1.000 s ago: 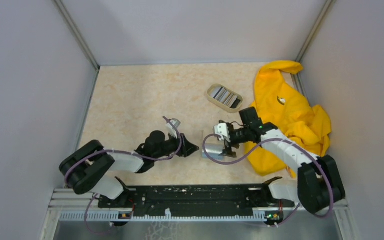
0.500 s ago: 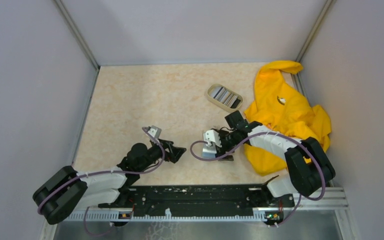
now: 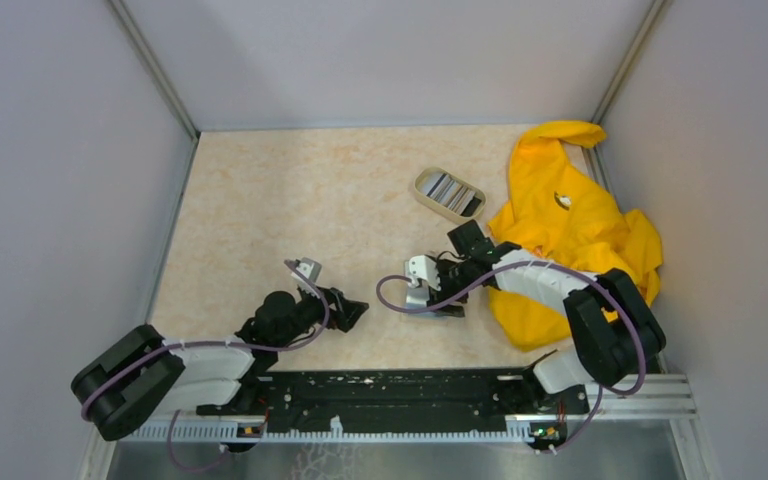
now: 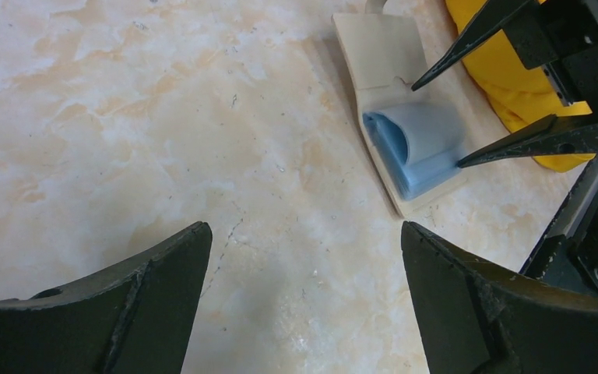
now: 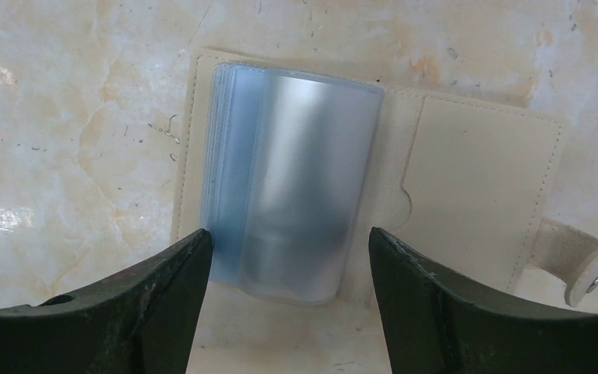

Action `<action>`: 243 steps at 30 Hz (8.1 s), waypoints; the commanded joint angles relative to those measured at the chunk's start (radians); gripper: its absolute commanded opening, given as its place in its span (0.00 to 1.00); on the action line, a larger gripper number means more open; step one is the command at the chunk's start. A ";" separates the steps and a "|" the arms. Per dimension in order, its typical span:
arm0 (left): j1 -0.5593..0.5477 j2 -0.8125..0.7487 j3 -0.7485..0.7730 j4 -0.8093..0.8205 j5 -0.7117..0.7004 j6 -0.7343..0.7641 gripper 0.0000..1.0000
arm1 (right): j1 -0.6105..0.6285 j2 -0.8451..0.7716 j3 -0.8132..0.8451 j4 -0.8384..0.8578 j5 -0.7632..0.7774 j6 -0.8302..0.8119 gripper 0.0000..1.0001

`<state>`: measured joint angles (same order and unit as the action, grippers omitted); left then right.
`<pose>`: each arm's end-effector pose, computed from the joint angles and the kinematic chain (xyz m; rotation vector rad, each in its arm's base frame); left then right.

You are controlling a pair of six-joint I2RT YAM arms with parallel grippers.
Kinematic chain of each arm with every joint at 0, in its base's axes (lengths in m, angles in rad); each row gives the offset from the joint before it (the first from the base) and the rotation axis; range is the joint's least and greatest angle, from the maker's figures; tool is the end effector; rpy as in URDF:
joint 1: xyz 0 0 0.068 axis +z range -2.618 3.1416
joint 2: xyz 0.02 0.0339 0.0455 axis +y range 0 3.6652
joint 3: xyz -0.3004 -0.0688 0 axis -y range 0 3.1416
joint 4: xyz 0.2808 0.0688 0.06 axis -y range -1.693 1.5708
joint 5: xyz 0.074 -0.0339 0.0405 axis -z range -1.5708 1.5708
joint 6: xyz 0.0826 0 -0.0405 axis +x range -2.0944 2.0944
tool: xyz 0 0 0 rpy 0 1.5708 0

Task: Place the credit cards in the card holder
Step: Open the card holder at the center of the board.

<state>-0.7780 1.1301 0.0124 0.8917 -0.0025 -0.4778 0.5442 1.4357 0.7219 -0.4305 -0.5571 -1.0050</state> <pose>0.1578 -0.1552 0.1239 0.2805 1.8672 -0.8812 0.2261 0.1879 0.1415 -1.8934 1.7094 0.5830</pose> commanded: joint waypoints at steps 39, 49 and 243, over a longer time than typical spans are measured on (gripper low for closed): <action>-0.015 0.488 0.285 0.094 0.311 -0.199 0.34 | -0.079 0.199 0.222 0.065 -0.108 0.674 0.25; -0.015 0.505 0.400 -0.080 0.294 -0.163 0.39 | -0.082 0.177 0.222 0.092 -0.012 0.694 0.36; -0.135 0.586 0.335 0.007 0.269 -0.262 0.31 | -0.107 0.143 0.220 -0.009 0.180 0.388 0.25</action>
<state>-0.8665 1.6547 0.3386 0.8673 0.2665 -0.7055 0.4374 1.5620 0.9310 -0.5434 -0.4847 -0.7322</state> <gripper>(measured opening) 0.309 0.251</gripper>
